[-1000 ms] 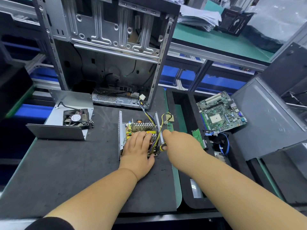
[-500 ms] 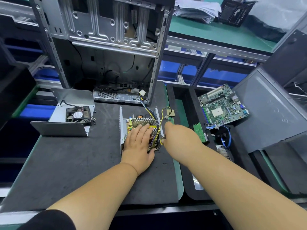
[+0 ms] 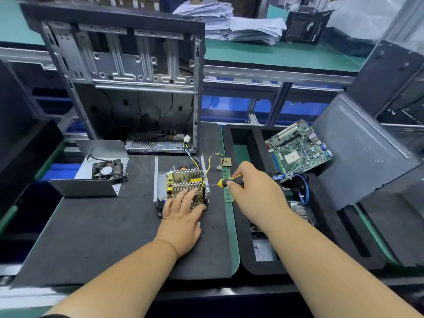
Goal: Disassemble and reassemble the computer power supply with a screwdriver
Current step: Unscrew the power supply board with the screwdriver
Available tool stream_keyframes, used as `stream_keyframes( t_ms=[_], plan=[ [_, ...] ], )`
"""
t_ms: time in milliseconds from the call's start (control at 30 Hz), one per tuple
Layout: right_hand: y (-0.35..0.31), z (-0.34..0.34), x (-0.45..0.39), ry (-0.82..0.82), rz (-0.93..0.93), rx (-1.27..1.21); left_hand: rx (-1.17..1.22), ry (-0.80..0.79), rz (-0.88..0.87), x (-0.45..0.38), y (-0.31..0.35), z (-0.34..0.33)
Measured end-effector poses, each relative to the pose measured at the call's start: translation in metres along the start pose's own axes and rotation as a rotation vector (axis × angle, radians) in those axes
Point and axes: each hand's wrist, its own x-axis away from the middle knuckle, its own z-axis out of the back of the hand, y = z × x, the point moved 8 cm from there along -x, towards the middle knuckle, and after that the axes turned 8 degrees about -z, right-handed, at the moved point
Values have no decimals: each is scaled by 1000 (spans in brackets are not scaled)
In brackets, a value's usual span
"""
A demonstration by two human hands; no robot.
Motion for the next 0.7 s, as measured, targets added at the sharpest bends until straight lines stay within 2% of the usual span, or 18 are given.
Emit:
stream_keyframes(
  t_ms=[267,400,467,533,633,700],
  plan=[
    [31,4,4,-54,-52,-168,-32,-173,82,1,2,-11],
    [46,3,-1,-44,-131,-376,27,-211,151,-1,-4,-16],
    [57,-1,-4,-64,-235,-570,11,-221,144,-3,-4,-17],
    [66,-10,-13,-120,-374,-740,8,-238,133,-3,-4,-18],
    [75,-26,-19,-294,-574,-822,-16,-278,107,-1,-3,-22],
    [77,-34,-18,-350,-558,-992,-54,-320,74,0,-2,-22]
  ],
)
